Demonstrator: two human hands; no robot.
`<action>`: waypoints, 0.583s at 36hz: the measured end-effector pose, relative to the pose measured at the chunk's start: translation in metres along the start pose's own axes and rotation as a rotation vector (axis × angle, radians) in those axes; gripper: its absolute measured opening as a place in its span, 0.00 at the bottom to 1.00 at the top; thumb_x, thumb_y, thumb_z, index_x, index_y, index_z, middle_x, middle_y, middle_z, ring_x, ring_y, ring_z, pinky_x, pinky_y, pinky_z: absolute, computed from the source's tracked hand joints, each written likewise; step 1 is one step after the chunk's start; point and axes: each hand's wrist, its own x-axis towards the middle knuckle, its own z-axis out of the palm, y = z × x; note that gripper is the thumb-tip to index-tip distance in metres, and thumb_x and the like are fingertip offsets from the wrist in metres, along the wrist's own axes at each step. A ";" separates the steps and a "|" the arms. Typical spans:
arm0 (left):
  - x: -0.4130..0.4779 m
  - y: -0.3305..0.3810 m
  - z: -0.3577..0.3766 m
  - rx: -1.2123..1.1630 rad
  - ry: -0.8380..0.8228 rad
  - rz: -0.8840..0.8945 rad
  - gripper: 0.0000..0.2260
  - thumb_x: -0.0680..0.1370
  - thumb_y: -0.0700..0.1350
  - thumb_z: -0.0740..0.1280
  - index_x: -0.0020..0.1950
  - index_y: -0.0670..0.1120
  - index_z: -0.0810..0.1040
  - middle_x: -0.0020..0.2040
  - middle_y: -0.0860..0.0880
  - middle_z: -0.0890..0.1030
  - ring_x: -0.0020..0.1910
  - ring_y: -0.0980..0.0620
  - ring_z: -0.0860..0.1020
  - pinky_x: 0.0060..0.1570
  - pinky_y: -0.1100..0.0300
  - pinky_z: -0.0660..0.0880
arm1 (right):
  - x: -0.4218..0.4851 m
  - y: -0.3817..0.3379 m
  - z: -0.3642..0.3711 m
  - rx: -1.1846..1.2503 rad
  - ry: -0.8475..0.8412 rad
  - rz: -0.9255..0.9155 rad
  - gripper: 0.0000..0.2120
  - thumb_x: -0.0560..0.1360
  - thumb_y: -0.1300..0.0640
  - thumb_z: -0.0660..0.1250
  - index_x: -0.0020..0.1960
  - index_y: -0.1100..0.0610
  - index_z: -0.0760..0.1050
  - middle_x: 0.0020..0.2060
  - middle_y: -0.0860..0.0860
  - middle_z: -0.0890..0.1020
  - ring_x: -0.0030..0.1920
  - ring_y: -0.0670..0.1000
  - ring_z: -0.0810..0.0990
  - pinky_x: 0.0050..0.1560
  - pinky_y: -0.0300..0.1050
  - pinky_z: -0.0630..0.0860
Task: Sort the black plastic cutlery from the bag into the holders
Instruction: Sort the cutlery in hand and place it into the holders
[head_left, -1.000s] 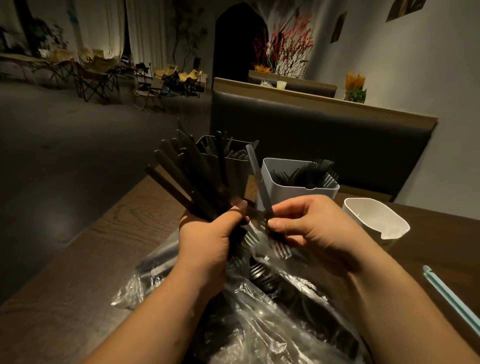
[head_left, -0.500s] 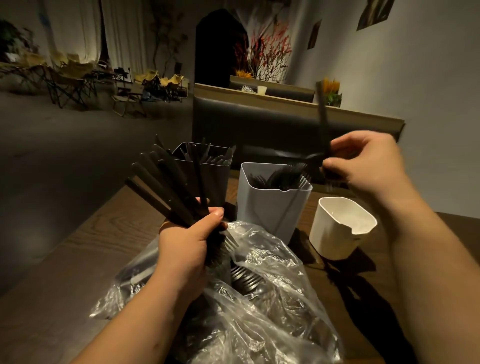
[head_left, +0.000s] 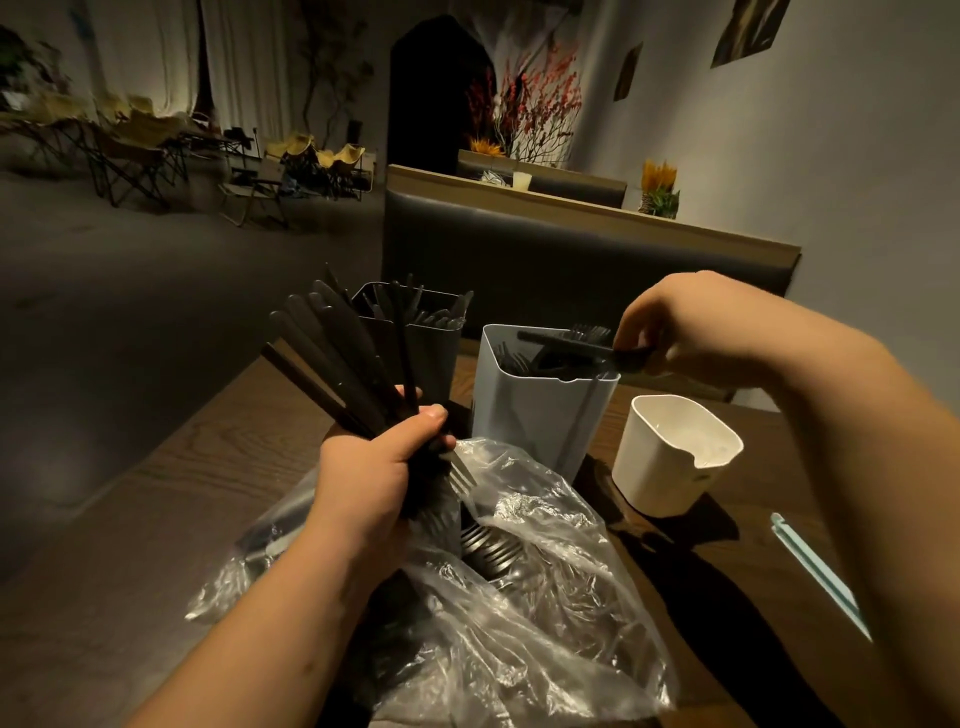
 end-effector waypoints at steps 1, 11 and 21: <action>0.000 0.004 0.000 -0.026 -0.002 -0.007 0.06 0.76 0.34 0.71 0.43 0.44 0.82 0.34 0.47 0.83 0.34 0.51 0.82 0.34 0.59 0.80 | 0.001 0.000 -0.004 0.011 0.000 -0.008 0.15 0.74 0.66 0.73 0.55 0.49 0.81 0.47 0.48 0.80 0.45 0.47 0.78 0.39 0.36 0.73; 0.030 0.033 -0.010 0.006 0.089 -0.038 0.02 0.74 0.35 0.74 0.44 0.42 0.85 0.37 0.45 0.84 0.36 0.50 0.84 0.31 0.59 0.78 | 0.022 0.000 -0.033 0.040 -0.114 0.037 0.15 0.73 0.68 0.73 0.49 0.48 0.82 0.42 0.49 0.83 0.41 0.48 0.83 0.38 0.40 0.80; 0.038 0.026 -0.015 0.033 0.122 0.006 0.04 0.74 0.34 0.73 0.46 0.42 0.83 0.37 0.45 0.84 0.36 0.50 0.84 0.33 0.60 0.79 | 0.058 -0.008 -0.040 0.005 -0.167 0.017 0.15 0.71 0.69 0.74 0.47 0.50 0.81 0.43 0.52 0.84 0.42 0.51 0.83 0.38 0.40 0.79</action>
